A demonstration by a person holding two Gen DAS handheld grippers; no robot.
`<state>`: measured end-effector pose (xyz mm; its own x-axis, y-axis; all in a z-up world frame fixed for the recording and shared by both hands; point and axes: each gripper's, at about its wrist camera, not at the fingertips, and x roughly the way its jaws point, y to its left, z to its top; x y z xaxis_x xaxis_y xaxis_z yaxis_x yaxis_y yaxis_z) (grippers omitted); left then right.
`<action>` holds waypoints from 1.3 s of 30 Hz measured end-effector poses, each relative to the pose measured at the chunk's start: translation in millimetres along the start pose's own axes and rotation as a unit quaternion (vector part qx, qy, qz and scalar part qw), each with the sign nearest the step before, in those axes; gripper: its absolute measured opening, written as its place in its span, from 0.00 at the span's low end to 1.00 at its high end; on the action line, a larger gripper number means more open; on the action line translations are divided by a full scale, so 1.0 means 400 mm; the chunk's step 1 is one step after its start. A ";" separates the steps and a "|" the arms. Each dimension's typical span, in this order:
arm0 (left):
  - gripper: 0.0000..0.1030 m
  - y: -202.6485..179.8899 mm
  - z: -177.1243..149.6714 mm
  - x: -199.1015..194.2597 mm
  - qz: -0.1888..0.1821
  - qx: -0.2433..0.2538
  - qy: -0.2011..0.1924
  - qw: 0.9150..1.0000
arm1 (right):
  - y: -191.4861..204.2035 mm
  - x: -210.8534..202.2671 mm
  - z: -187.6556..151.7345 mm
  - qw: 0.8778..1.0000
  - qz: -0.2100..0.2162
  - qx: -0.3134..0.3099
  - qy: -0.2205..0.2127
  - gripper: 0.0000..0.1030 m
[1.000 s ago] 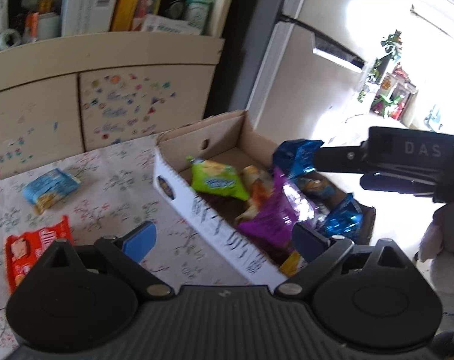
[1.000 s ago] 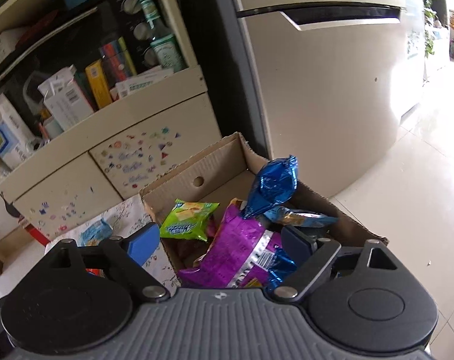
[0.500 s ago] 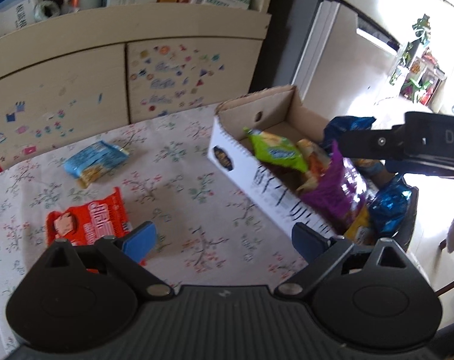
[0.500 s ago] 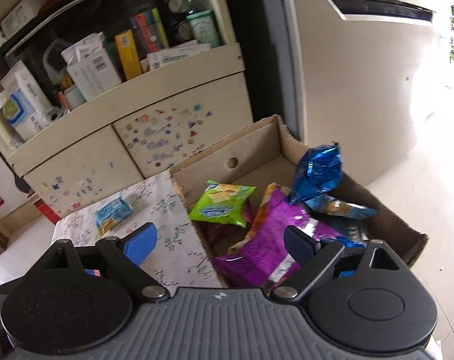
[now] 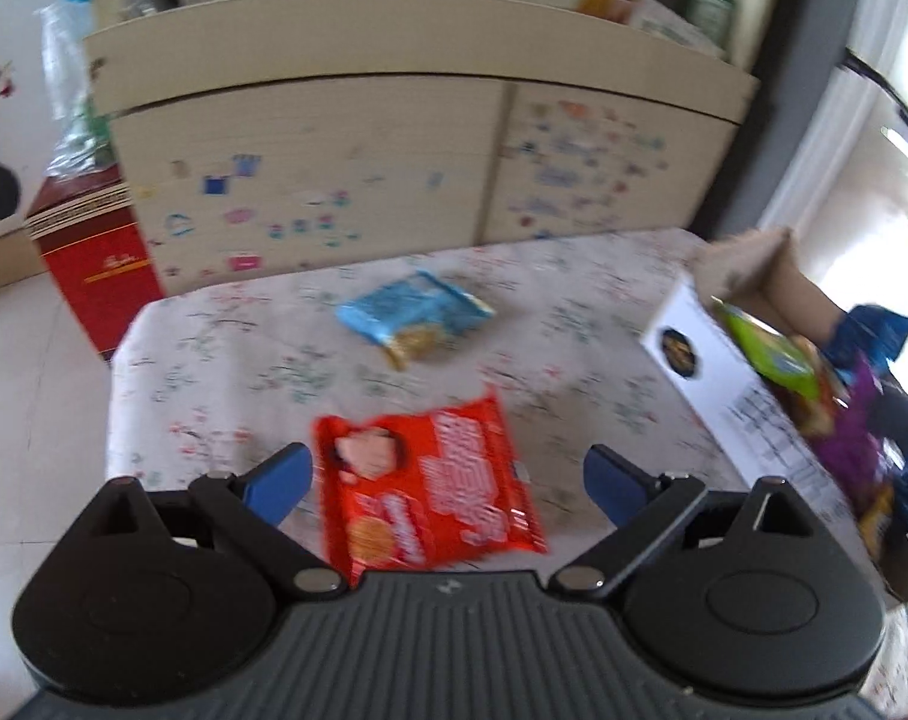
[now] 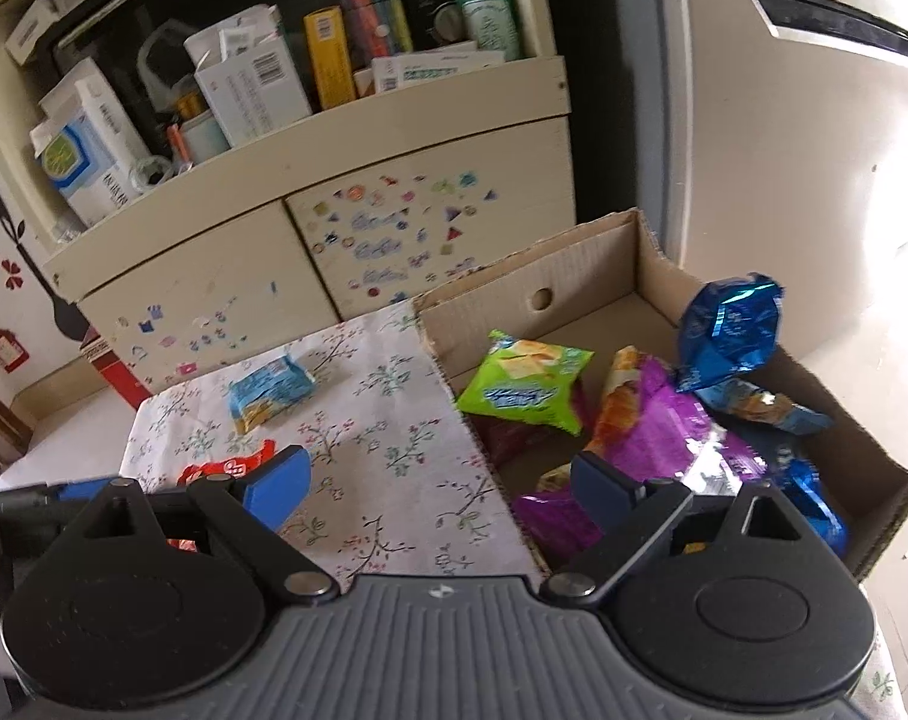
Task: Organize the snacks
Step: 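Move both grippers back over the remaining packets, then grasp the red noodle packet with the left gripper while the right approaches the light-blue packet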
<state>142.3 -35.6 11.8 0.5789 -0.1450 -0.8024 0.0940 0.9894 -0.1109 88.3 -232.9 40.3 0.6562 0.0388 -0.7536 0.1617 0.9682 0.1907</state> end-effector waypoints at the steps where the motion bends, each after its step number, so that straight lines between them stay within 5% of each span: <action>1: 0.94 0.011 0.003 0.006 0.005 -0.004 0.001 1.000 | 0.006 0.004 -0.001 1.000 0.002 -0.003 0.002 0.94; 11: 0.94 0.041 0.009 0.095 -0.027 -0.058 0.049 0.997 | 0.049 0.025 -0.008 1.000 0.012 -0.027 0.011 0.94; 28: 0.96 -0.007 -0.007 0.192 -0.006 0.009 0.072 0.997 | 0.097 0.080 -0.011 0.999 0.017 -0.041 0.028 0.94; 39: 0.82 0.065 -0.018 0.171 0.003 -0.023 0.070 0.997 | 0.141 0.173 -0.006 0.996 0.055 -0.064 0.036 0.94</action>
<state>178.7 -19.7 -50.3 0.4601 -0.1392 -0.8769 0.0517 0.9902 -0.1300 140.9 -175.0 -2.8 0.6087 0.1588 -0.7773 -0.0066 0.9807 0.1953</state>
